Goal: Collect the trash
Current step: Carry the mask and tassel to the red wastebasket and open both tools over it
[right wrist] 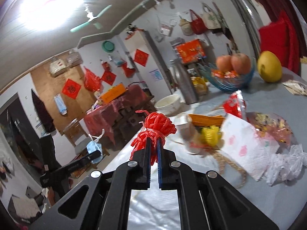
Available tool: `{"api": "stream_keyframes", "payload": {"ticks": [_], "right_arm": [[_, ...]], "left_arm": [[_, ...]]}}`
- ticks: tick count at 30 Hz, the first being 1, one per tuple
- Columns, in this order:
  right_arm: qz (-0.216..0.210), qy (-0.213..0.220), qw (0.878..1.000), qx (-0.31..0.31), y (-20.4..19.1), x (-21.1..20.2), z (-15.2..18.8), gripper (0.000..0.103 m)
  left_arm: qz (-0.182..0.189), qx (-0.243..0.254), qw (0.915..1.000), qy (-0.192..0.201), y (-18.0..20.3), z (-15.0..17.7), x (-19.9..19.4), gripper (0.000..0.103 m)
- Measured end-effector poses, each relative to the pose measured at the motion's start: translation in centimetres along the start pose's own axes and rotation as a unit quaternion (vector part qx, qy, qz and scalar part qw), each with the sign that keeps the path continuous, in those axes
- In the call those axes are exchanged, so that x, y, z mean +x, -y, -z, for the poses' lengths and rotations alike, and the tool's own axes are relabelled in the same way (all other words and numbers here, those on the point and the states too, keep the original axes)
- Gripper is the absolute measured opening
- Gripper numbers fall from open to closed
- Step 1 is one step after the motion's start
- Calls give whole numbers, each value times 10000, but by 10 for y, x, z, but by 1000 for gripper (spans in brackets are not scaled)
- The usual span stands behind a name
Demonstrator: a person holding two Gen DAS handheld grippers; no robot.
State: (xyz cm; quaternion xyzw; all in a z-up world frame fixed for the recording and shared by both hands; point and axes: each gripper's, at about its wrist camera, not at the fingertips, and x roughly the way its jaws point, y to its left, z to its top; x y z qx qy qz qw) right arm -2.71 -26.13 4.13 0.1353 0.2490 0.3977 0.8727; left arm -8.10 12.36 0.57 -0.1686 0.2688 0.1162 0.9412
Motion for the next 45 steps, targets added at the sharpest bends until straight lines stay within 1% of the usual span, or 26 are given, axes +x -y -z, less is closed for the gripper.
{"api": "stream_keyframes", "payload": {"ticks": [3, 6, 9, 11, 12, 14, 16, 17, 20, 23, 24, 25, 26, 28, 29, 30, 31, 32, 36, 39, 40, 41, 42, 43, 44, 45], "right_arm": [[-89, -77, 9997, -209, -22, 5, 7, 6], [-215, -276, 9986, -389, -45, 18, 15, 6], [-480, -586, 9959, -492, -71, 43, 19, 6], [-641, -837, 9926, -604, -92, 64, 21, 6], [-688, -948, 9908, -673, -101, 73, 23, 6], [-790, -1197, 9862, -824, -124, 93, 27, 6], [-921, -1486, 9797, -981, -150, 116, 33, 6], [-964, -1580, 9771, -1052, -161, 122, 36, 6], [-1160, -1975, 9647, -1302, -203, 155, 48, 6], [-1352, -2387, 9490, -1554, -241, 191, 65, 6], [-1399, -2507, 9436, -1648, -254, 203, 71, 6], [-1434, -2616, 9388, -1724, -264, 214, 77, 6], [-1467, -2761, 9327, -1796, -276, 226, 86, 6], [-1508, -3005, 9232, -1861, -293, 246, 100, 6], [-1529, -3145, 9177, -1882, -300, 257, 108, 6], [-1546, -3268, 9126, -1907, -307, 266, 115, 6], [-1551, -3336, 9096, -1928, -312, 273, 120, 6], [-1561, -3432, 9052, -1962, -320, 280, 128, 6], [-1558, -3708, 8918, -2073, -338, 301, 152, 6], [-1543, -3871, 8830, -2160, -348, 312, 165, 6], [-1554, -3950, 8777, -2223, -355, 317, 172, 10], [-1524, -3955, 8771, -2262, -357, 321, 173, 13], [-1427, -3895, 8800, -2312, -360, 323, 175, 19], [-1369, -3855, 8824, -2325, -359, 324, 174, 32], [-1362, -3775, 8870, -2286, -360, 321, 171, 33], [-1404, -3720, 8893, -2257, -359, 317, 168, 33]], "left_arm": [[-251, -447, 9987, 17, -47, -3, -13, 39], [-629, -825, 9946, 3, -95, -5, -23, 39], [-1074, -991, 9892, -77, -134, -1, -30, 39], [-1375, -1174, 9834, -149, -163, 4, -32, 39], [-1516, -1353, 9789, -219, -185, 9, -33, 39], [-1645, -1668, 9714, -382, -216, 19, -30, 39], [-1783, -2006, 9616, -576, -250, 34, -26, 39], [-1834, -2058, 9592, -634, -257, 38, -24, 39], [-2115, -2283, 9448, -1021, -283, 56, -9, 39], [-2165, -2555, 9318, -1399, -307, 70, 1, 39], [-2133, -2635, 9264, -1641, -313, 78, 11, 39], [-2097, -2673, 9224, -1837, -320, 84, 18, 41], [-2093, -2803, 9138, -2066, -327, 93, 26, 44], [-2141, -2983, 9011, -2306, -337, 103, 33, 49], [-2166, -3009, 8984, -2356, -337, 106, 35, 58], [-2239, -3087, 8941, -2349, -340, 106, 34, 64], [-2302, -3157, 8918, -2280, -342, 105, 30, 81], [-2431, -3269, 8889, -2096, -344, 101, 20, 92], [-2835, -3412, 8827, -1553, -353, 91, -7, 94], [-3208, -3661, 8669, -1075, -359, 88, -34, 94], [-3308, -3711, 8623, -963, -361, 87, -41, 94], [-3397, -3763, 8578, -853, -362, 87, -47, 94], [-3500, -3842, 8515, -698, -364, 87, -56, 94], [-3560, -3909, 8467, -597, -366, 88, -63, 94], [-3565, -3967, 8442, -535, -369, 87, -67, 94], [-3534, -3995, 8443, -510, -371, 86, -68, 94]]}}
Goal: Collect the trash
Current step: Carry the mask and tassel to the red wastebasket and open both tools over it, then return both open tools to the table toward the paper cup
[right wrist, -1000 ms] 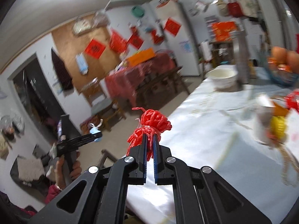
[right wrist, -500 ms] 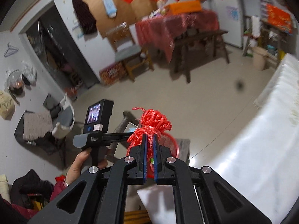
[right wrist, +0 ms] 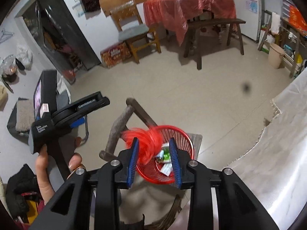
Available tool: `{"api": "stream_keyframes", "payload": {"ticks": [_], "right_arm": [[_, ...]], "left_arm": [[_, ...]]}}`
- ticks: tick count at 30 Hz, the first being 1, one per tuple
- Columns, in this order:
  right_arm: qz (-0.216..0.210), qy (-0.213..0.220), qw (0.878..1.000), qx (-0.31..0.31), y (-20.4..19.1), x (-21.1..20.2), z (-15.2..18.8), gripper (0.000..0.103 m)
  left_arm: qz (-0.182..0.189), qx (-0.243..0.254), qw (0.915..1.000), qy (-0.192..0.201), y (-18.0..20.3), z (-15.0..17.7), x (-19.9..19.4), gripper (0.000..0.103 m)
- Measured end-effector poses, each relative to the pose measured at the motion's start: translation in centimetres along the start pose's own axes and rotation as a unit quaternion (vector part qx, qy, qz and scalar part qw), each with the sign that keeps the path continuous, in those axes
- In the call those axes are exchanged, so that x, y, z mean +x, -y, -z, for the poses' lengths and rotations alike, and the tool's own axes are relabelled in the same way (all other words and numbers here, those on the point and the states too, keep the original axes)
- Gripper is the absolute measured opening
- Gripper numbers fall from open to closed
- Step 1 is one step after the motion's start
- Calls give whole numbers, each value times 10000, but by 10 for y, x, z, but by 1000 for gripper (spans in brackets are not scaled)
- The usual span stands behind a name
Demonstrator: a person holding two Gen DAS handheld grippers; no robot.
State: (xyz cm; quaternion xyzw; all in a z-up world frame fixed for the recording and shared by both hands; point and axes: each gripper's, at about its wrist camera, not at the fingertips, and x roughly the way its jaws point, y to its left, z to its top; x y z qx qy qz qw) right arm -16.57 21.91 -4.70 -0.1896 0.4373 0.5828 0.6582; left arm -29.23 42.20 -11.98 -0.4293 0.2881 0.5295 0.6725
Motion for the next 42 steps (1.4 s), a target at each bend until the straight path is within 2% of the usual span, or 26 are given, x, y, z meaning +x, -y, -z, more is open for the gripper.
{"api": "stream_keyframes", "payload": {"ticks": [7, 11, 13, 17, 22, 28, 35, 40, 42], "right_arm": [[102, 499, 9986, 119, 19, -58, 13, 34], [425, 856, 9953, 181, 32, -95, 31, 47], [551, 1023, 9928, 284, 43, -112, 40, 50], [899, 1417, 9842, 570, 68, -155, 66, 58], [1314, 1812, 9697, 981, 99, -200, 100, 62], [1661, 2186, 9488, 1564, 138, -244, 147, 64], [2043, 2750, 9111, 2292, 187, -299, 221, 70], [2305, 3090, 8783, 2828, 225, -337, 271, 71], [2335, 3217, 8664, 3022, 240, -350, 289, 71]], "left_arm": [[329, 237, 9992, -37, 19, 1, -9, 94], [636, 608, 9961, 0, 43, 11, -23, 94], [723, 768, 9944, 35, 53, 16, -29, 94], [1059, 1013, 9892, 61, 73, 29, -42, 94], [1373, 1479, 9792, 209, 104, 49, -66, 96], [1709, 2075, 9627, 319, 135, 76, -96, 96], [2108, 2644, 9408, 247, 164, 111, -126, 96], [2210, 3416, 9134, 141, 205, 161, -146, 96], [2231, 3782, 8984, 69, 221, 185, -153, 96]]}}
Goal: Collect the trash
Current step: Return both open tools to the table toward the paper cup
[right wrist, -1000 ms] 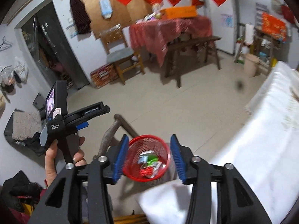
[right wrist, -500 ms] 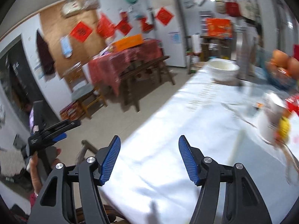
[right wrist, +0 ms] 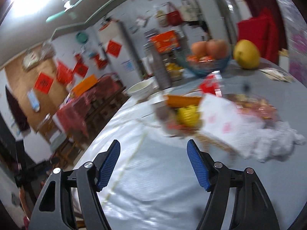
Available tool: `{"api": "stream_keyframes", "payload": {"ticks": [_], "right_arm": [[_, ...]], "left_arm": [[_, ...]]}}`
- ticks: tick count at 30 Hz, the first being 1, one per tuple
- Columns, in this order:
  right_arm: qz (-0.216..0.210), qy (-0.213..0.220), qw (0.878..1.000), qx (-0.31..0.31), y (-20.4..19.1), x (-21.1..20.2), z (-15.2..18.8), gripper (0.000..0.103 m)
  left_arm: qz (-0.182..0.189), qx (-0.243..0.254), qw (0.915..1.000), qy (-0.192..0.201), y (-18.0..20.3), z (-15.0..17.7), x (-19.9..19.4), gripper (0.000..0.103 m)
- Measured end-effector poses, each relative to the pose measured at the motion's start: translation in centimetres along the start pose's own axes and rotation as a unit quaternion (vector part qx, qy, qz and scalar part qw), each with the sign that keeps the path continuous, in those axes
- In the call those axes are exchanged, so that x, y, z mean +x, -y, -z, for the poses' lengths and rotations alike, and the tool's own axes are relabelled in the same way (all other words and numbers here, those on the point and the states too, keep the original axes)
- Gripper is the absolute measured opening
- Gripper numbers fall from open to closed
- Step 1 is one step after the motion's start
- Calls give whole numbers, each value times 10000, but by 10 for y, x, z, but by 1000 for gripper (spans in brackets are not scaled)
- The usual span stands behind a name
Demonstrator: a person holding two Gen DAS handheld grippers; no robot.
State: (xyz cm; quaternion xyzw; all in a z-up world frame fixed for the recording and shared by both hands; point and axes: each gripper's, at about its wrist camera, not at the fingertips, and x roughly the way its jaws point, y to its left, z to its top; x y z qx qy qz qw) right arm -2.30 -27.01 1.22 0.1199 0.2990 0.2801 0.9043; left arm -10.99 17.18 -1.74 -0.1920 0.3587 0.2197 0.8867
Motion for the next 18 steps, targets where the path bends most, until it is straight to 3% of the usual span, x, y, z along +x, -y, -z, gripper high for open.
{"api": "stream_keyframes", "payload": {"ticks": [7, 13, 16, 18], "right_arm": [[515, 403, 9968, 453, 70, -19, -14, 78], [1284, 514, 9859, 946, 134, -14, -9, 80], [983, 519, 9839, 1403, 157, -15, -7, 84], [1027, 574, 9819, 1485, 161, -16, -5, 88]], "left_arm": [[70, 796, 9967, -111, 82, 9, 15, 96], [418, 1294, 9900, -379, 156, 12, 49, 96], [558, 1612, 9844, -428, 197, 14, 69, 96], [595, 1853, 9802, -352, 228, 13, 82, 96]]}}
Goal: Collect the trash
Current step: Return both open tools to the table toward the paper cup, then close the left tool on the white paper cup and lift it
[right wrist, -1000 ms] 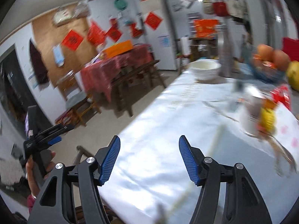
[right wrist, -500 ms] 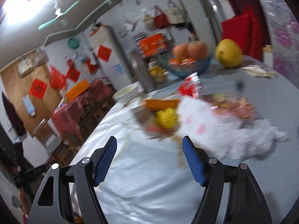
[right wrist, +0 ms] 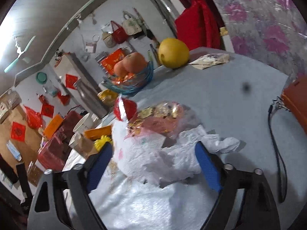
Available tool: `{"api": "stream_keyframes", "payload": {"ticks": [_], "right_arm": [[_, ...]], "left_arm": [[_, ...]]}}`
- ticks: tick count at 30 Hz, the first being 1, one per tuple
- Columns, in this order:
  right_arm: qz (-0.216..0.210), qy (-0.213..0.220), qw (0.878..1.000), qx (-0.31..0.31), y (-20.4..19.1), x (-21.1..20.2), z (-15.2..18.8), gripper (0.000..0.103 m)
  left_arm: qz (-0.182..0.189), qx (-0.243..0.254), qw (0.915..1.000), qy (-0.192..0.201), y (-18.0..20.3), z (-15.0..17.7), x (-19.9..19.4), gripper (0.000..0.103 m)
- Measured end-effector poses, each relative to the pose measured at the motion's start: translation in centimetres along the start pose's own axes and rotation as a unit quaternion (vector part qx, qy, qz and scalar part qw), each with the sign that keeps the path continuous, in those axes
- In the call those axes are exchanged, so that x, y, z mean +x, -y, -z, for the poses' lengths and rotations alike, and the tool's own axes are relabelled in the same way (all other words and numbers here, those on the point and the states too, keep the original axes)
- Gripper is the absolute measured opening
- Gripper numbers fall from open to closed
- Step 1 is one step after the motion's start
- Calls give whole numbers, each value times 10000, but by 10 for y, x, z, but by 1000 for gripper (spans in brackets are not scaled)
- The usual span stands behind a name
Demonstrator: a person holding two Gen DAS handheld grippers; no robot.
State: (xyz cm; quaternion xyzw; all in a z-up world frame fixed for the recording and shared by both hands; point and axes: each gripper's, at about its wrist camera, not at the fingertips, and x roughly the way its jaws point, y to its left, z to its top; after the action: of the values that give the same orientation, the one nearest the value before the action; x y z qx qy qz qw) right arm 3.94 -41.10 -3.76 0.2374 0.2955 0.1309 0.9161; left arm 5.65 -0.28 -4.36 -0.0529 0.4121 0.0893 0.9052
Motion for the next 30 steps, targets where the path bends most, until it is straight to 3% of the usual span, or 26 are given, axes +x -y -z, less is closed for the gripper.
{"api": "stream_keyframes", "payload": {"ticks": [6, 12, 15, 17, 21, 23, 27, 30], "right_arm": [[8, -28, 10000, -62, -6, 3, 1, 88], [18, -46, 9999, -101, -8, 0, 2, 88], [1, -38, 10000, -48, -7, -1, 2, 88], [1, -46, 10000, -40, -7, -1, 2, 88], [26, -51, 9999, -105, -10, -1, 3, 88], [46, -70, 9999, -119, -11, -1, 3, 88], [49, -80, 9999, -122, -11, -1, 3, 88], [42, -89, 9999, -129, -12, -1, 3, 88]], "left_arm": [[-1, 527, 9984, 192, 59, -32, 31, 96], [-565, 756, 9946, 421, 79, -64, 55, 96], [-910, 719, 9926, 363, 67, -65, 68, 96], [-621, 324, 9973, 233, 45, -66, 70, 96], [-281, -134, 9987, 393, 19, -66, 65, 92], [-44, -190, 9991, 382, 17, -67, 66, 87], [96, 94, 9990, 419, 28, -67, 66, 85], [275, 230, 9990, 261, 34, -68, 72, 56]]}}
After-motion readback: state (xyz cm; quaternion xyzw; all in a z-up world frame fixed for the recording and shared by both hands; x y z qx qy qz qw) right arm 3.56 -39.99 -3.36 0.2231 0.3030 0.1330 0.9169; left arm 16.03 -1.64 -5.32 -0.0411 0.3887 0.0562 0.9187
